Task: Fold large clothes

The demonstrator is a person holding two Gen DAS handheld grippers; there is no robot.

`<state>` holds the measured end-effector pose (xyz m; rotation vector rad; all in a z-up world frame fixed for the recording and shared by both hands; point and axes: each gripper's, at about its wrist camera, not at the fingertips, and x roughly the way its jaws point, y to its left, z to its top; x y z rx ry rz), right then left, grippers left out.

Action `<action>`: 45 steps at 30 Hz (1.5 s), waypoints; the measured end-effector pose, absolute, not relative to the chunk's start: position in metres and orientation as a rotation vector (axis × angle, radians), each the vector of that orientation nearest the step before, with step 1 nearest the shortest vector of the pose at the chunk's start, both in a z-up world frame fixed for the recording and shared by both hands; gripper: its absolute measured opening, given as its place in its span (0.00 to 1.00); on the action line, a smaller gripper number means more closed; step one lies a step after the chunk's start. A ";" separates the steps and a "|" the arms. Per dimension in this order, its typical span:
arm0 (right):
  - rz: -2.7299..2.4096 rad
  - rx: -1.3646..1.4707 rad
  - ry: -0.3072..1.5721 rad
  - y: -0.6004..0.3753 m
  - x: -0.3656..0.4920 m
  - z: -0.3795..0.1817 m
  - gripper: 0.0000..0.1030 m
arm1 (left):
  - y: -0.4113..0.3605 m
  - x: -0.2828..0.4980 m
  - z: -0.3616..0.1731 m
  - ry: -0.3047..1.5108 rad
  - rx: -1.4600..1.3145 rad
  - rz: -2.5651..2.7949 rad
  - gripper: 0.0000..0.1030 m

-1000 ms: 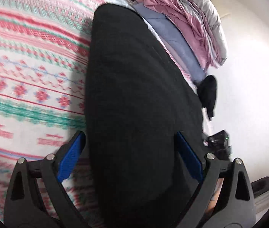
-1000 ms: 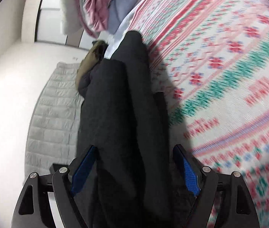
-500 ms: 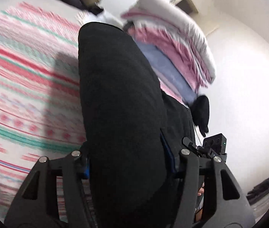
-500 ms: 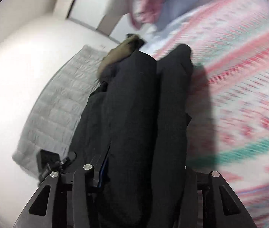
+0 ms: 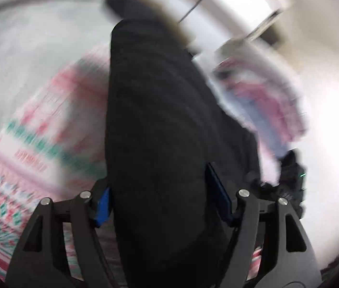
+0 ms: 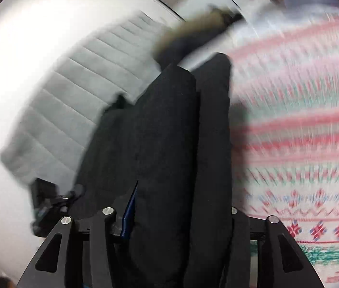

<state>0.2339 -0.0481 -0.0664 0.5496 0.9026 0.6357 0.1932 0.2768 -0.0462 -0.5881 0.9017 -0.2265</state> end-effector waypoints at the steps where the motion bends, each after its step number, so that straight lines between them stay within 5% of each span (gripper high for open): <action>1: 0.587 0.548 0.962 -0.047 0.241 -0.090 0.61 | 0.283 0.194 -0.059 0.905 -0.623 -0.230 0.72; 13: 0.520 0.570 0.897 -0.094 0.200 -0.037 0.63 | 0.258 0.155 0.007 0.809 -0.454 -0.105 0.78; 18: 0.457 0.525 0.823 -0.110 0.140 0.008 0.75 | 0.241 0.105 0.027 0.776 -0.304 0.027 0.93; 25: 0.373 0.403 0.802 -0.093 0.073 0.044 0.83 | 0.207 0.059 0.032 0.824 -0.284 0.177 0.98; 45: 0.179 0.036 0.872 -0.048 0.016 -0.005 0.85 | 0.156 0.018 0.003 0.923 -0.235 0.231 0.98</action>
